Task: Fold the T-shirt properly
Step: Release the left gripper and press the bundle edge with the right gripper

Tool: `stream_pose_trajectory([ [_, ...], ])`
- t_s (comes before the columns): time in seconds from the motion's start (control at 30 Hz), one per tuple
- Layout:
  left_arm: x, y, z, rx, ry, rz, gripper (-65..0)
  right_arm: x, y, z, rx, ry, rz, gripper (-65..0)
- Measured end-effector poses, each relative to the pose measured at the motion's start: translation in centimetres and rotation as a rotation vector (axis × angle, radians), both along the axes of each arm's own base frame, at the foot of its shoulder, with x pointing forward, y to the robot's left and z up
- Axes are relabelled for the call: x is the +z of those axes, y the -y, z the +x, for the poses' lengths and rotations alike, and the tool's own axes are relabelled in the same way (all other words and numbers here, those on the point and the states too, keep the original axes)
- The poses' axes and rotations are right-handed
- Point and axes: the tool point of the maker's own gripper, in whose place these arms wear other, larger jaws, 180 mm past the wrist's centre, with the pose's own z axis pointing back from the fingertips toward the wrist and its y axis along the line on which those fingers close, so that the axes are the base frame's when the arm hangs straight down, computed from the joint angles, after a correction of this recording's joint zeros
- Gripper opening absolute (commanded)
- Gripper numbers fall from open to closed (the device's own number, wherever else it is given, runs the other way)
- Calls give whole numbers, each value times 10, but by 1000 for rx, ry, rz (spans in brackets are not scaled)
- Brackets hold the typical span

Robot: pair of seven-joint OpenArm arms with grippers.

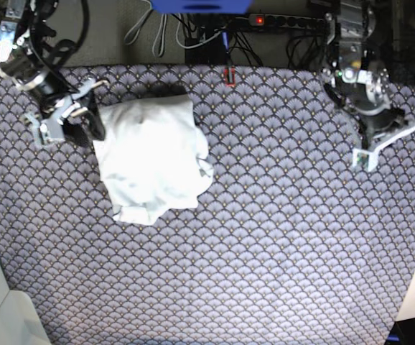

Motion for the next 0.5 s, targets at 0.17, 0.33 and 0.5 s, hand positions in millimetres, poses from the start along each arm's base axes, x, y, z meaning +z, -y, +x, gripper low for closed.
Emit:
stream_pose_trajectory([
  [0.17,-29,1,-42,-4,-126,-17,-648,8,-48,13,130,36,51,-455],
  [0.33,-50,15,-65,-53,-174,-86,-648,6,-91,17,246,30,104,-455],
  [0.5,-72,26,-96,-35,-251,-200,-649,-20,-120,19,325,-43,148,-455],
])
